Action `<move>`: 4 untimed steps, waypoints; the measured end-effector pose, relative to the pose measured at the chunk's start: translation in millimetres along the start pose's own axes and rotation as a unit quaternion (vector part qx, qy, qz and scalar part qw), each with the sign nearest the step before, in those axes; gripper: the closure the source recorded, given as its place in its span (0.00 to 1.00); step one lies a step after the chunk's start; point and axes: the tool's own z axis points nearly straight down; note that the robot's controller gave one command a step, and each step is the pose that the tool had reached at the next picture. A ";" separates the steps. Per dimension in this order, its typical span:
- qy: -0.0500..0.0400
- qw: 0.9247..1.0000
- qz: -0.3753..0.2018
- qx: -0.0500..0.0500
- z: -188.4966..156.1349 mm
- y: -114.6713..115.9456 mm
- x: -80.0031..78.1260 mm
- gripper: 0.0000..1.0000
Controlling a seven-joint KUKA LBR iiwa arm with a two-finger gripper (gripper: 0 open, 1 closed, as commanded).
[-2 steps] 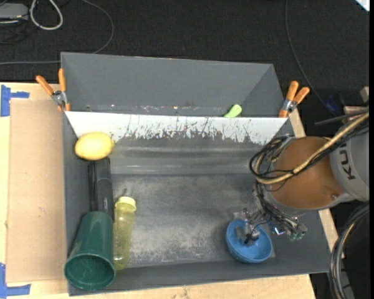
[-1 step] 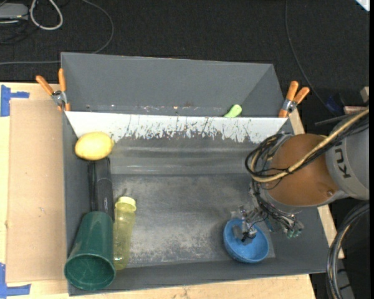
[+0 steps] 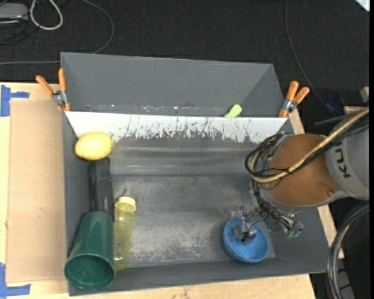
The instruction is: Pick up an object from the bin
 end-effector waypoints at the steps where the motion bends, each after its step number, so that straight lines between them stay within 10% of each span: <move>1: 0.000 1.000 0.000 0.000 0.0 0.0 0.0 1.00; 2: 0.000 0.991 -0.134 0.000 1.2 -22.8 -42.1 1.00; 3: 0.004 0.991 -0.130 -0.004 -24.2 -18.8 -34.0 1.00; 4: 0.004 0.994 -0.112 -0.004 -54.4 27.4 16.2 1.00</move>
Offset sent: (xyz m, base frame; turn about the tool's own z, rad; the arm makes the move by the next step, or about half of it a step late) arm 0.0525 -0.0128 0.0002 -0.3049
